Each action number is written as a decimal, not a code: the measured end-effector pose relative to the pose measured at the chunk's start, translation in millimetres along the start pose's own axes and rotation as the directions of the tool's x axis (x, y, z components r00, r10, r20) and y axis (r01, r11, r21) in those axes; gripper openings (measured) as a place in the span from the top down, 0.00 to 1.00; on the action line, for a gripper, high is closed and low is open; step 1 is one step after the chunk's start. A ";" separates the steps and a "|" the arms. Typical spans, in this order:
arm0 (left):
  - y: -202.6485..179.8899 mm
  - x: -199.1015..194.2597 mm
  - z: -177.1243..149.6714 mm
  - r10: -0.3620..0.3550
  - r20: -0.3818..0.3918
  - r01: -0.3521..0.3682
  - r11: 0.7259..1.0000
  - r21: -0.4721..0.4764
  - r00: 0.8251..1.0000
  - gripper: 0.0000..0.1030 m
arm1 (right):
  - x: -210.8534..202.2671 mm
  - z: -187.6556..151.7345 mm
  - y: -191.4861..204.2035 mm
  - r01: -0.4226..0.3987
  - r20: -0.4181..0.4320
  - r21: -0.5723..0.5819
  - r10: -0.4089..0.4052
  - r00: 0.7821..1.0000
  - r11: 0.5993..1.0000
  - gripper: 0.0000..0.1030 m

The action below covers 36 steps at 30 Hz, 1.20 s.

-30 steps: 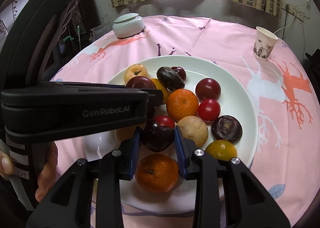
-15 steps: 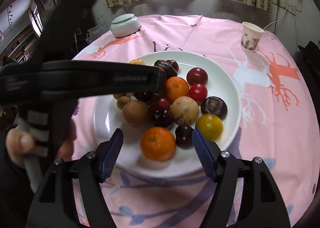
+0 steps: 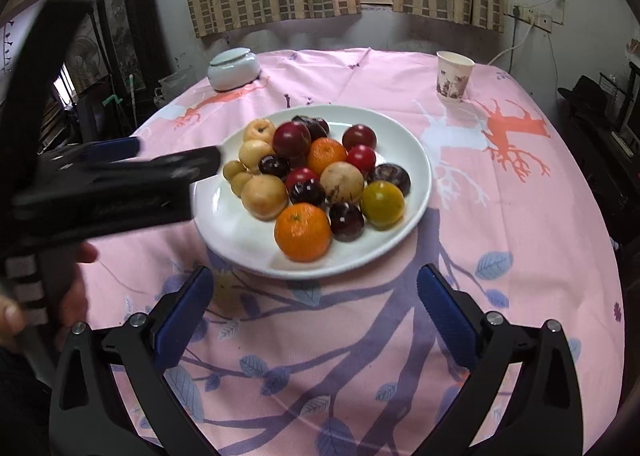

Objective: Organize fruits

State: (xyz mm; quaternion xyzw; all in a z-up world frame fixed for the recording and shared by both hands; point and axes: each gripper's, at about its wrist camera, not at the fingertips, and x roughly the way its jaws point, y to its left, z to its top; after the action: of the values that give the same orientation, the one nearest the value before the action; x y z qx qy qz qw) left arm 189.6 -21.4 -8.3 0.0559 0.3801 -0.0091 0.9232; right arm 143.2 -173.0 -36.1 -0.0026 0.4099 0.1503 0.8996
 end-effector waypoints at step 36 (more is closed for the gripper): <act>3.4 -104.5 -85.3 -0.073 0.066 0.075 0.997 -0.027 0.995 0.02 | -47.8 -57.2 27.3 0.092 -0.010 0.028 -0.091 0.996 0.995 0.01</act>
State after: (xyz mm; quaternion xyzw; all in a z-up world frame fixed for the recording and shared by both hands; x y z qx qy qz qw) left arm 55.8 -11.4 5.4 0.0277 0.3519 -0.0395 0.9348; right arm 64.0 -167.0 -35.5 -0.0094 0.4156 0.1031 0.9037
